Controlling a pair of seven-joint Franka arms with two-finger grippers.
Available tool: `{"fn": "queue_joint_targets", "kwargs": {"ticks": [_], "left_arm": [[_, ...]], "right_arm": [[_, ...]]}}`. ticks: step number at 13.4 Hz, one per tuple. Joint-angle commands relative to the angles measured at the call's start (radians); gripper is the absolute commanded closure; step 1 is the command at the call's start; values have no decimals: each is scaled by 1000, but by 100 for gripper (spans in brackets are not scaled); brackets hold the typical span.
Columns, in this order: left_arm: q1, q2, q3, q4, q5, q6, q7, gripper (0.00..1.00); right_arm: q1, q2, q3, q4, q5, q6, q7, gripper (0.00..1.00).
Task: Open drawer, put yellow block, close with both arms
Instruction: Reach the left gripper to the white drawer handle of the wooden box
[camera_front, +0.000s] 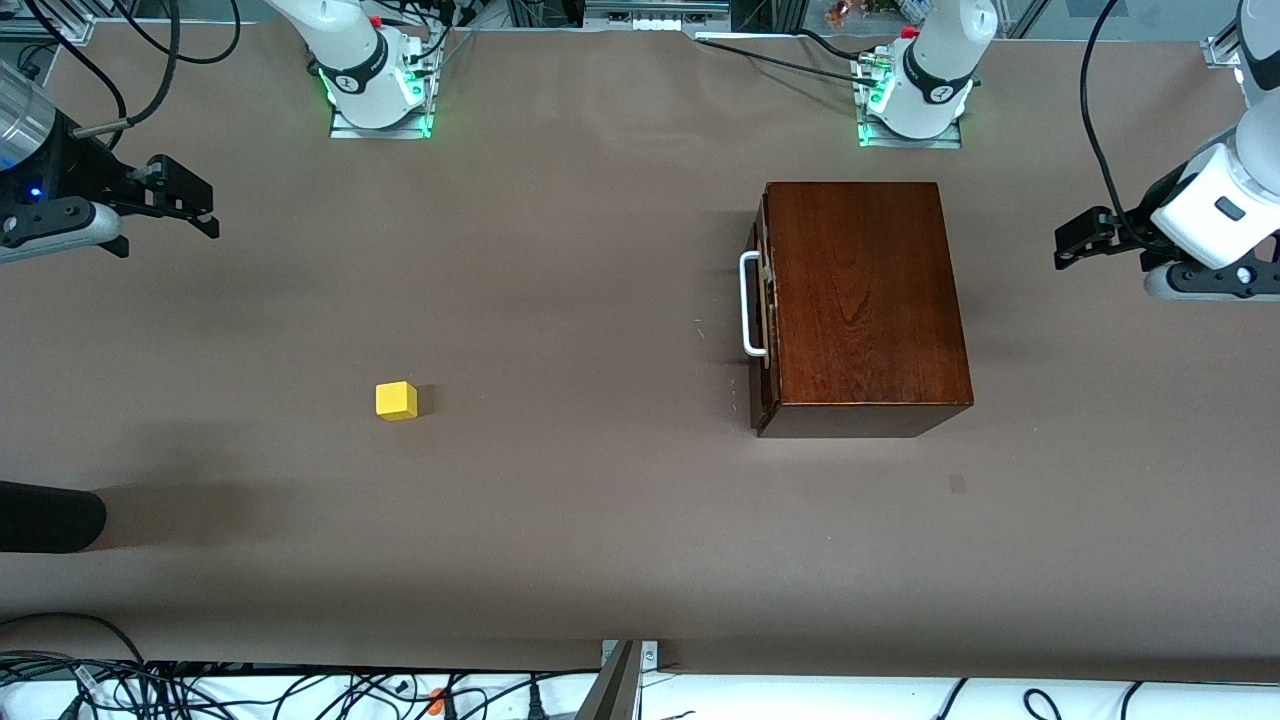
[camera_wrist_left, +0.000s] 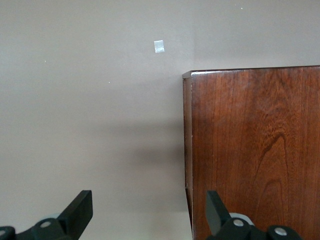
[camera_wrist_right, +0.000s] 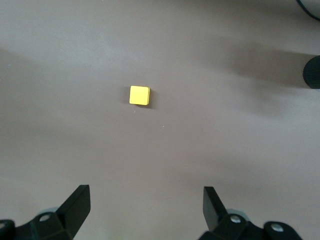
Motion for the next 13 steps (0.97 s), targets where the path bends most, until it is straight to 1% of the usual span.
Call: {"fn": "queue_joint_targets", "kwargs": {"ticks": [1, 6, 8, 10, 11, 13], "left_arm": [[-8, 35, -69, 35, -19, -22, 35, 0], [-10, 116, -256, 50, -20, 11, -15, 0], [-16, 148, -344, 42, -19, 20, -125, 0], [-39, 188, -436, 39, -5, 49, -329, 0], [-60, 202, -448, 32, -5, 86, -383, 0], [-133, 242, -447, 30, -3, 155, -434, 0]], "right_arm": [[-6, 12, 7, 22, 2, -5, -10, 0], [-5, 12, 7, 22, 0, -7, -10, 0], [20, 12, 7, 22, -4, -7, -12, 0], [31, 11, 7, 22, -7, -7, -10, 0], [31, 12, 7, 22, -7, -6, -10, 0], [31, 12, 7, 26, -7, -5, -10, 0]]}}
